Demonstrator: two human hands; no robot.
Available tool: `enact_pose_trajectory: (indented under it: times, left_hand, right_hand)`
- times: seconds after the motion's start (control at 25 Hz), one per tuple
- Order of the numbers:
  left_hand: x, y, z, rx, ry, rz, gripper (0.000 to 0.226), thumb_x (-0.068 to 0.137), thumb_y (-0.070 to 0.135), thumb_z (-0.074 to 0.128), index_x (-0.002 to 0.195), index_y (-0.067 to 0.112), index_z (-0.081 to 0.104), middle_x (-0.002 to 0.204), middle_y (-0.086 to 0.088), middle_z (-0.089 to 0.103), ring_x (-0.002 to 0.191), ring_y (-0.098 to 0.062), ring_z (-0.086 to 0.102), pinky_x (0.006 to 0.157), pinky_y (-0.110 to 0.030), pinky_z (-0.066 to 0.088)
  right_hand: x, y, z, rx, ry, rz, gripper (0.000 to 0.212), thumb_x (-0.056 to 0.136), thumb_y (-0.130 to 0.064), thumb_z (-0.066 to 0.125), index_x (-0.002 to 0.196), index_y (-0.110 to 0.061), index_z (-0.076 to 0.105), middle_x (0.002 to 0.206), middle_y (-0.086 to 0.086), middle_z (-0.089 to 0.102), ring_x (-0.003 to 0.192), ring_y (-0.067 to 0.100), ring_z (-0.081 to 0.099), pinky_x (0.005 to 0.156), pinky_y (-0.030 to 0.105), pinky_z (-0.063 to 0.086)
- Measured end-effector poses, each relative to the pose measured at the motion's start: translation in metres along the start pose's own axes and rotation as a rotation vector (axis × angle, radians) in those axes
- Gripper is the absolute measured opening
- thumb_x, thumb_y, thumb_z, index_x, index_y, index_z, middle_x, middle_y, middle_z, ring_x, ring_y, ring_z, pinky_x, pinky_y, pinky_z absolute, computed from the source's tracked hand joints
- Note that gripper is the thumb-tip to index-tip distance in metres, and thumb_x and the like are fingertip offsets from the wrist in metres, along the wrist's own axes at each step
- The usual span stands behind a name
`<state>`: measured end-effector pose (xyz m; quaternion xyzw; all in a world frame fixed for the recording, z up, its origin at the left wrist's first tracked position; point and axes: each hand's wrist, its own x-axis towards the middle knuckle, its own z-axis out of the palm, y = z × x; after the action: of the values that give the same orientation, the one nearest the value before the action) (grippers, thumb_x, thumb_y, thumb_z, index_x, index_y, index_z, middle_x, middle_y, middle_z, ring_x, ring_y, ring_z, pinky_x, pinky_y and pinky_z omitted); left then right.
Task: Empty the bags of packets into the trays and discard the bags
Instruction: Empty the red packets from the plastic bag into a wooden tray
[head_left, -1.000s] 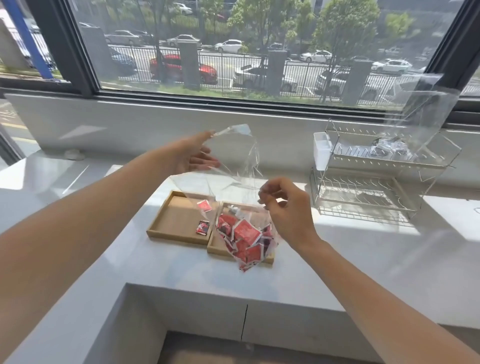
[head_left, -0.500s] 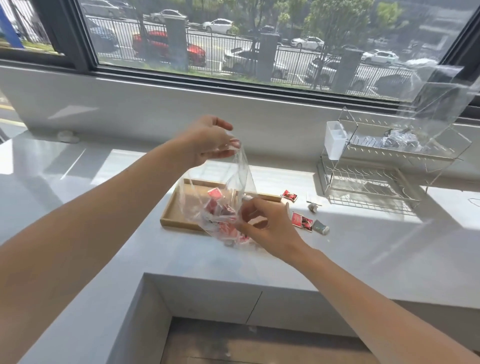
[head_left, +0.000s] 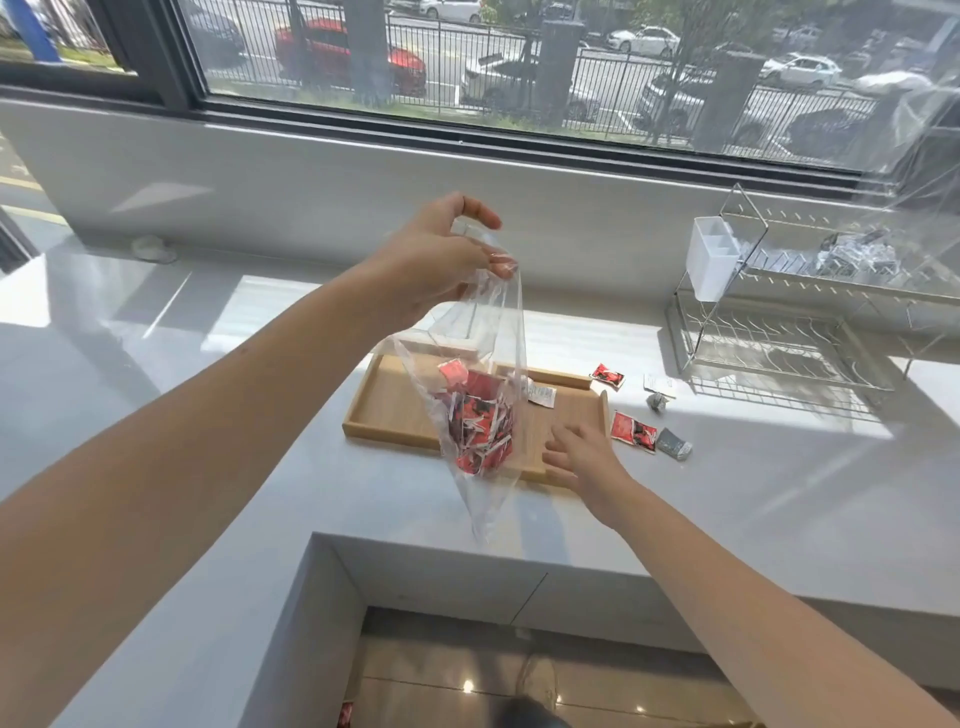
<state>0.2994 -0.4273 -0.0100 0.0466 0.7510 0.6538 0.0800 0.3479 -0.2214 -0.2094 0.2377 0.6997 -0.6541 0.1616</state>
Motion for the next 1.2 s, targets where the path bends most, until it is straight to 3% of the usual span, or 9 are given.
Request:
enact_pose_trajectory:
  times: [0.16,0.32,0.56,0.68,0.88,1.0,1.08,1.12,1.2]
  left_hand:
    - [0.012,-0.008,0.005,-0.075,-0.03,0.019,0.036,0.085,-0.011,0.06,0.109,0.015,0.054,0.098,-0.017,0.067,0.088,-0.022,0.069,0.069,-0.028,0.056]
    - [0.023,-0.013,0.021,-0.108,-0.018,-0.002,0.039,0.084,-0.014,0.056,0.108,0.016,0.054,0.088,-0.01,0.067,0.086,-0.022,0.067,0.072,-0.032,0.054]
    - [0.034,-0.016,0.04,-0.158,-0.019,0.018,0.039,0.079,-0.015,0.05,0.102,0.016,0.051,0.079,-0.005,0.069,0.074,-0.017,0.065,0.065,-0.025,0.051]
    - [0.041,-0.014,0.045,-0.191,-0.003,0.032,0.042,0.083,-0.02,0.041,0.102,0.016,0.051,0.08,-0.005,0.068,0.075,-0.019,0.062,0.063,-0.025,0.049]
    - [0.054,-0.008,0.047,-0.253,0.075,0.017,0.042,0.076,-0.016,0.034,0.093,0.018,0.053,0.078,-0.003,0.056,0.065,-0.015,0.055,0.059,-0.024,0.045]
    - [0.061,-0.011,0.045,-0.263,0.148,-0.036,0.037,0.072,-0.01,0.032,0.086,0.017,0.052,0.071,-0.003,0.055,0.059,-0.016,0.05,0.056,-0.023,0.042]
    - [0.066,-0.017,0.036,-0.238,0.237,-0.077,0.027,0.08,-0.005,0.041,0.081,0.02,0.051,0.066,-0.001,0.058,0.057,-0.015,0.05,0.055,-0.021,0.042]
    - [0.069,-0.023,0.029,-0.21,0.283,-0.084,0.024,0.085,-0.002,0.047,0.081,0.021,0.051,0.066,0.0,0.06,0.058,-0.015,0.051,0.056,-0.02,0.043]
    - [0.07,-0.04,0.011,-0.167,0.345,-0.1,0.021,0.093,0.002,0.053,0.087,0.021,0.05,0.068,0.001,0.065,0.061,-0.013,0.055,0.059,-0.019,0.046]
  right_hand:
    - [0.032,0.024,0.0,0.26,-0.124,0.261,0.043,0.104,-0.032,0.046,0.137,-0.004,0.045,0.136,0.021,0.053,0.124,0.035,0.054,0.107,0.048,0.044]
    - [0.056,0.033,0.001,0.373,-0.222,0.384,0.039,0.103,-0.034,0.048,0.124,-0.003,0.056,0.111,0.017,0.065,0.103,0.031,0.064,0.088,0.044,0.055]
    - [0.08,0.039,-0.011,0.477,-0.432,0.523,0.045,0.09,-0.036,0.067,0.118,-0.001,0.063,0.119,0.02,0.068,0.107,0.033,0.067,0.077,0.04,0.06]
    - [0.091,0.032,-0.014,0.572,-0.421,0.526,0.038,0.089,-0.027,0.07,0.115,0.0,0.064,0.115,0.018,0.068,0.104,0.029,0.068,0.07,0.036,0.06]
    - [0.107,0.015,-0.016,0.686,-0.422,0.476,0.028,0.099,-0.013,0.056,0.121,0.001,0.064,0.117,0.017,0.067,0.112,0.029,0.062,0.103,0.043,0.048]
    - [0.116,0.01,-0.023,0.59,-0.337,0.407,0.02,0.099,0.0,0.05,0.111,0.005,0.064,0.102,0.023,0.07,0.093,0.033,0.069,0.087,0.049,0.057]
    - [0.127,0.009,-0.032,0.503,-0.21,0.376,0.021,0.098,0.002,0.049,0.114,0.005,0.062,0.109,0.027,0.066,0.099,0.037,0.064,0.097,0.057,0.05]
    - [0.132,0.007,-0.037,0.484,-0.147,0.348,0.016,0.098,0.001,0.05,0.108,0.002,0.062,0.107,0.025,0.065,0.098,0.036,0.062,0.098,0.056,0.049]
    - [0.14,0.002,-0.046,0.466,-0.047,0.266,0.014,0.099,-0.002,0.052,0.091,-0.007,0.062,0.093,0.017,0.066,0.085,0.029,0.063,0.085,0.048,0.053]
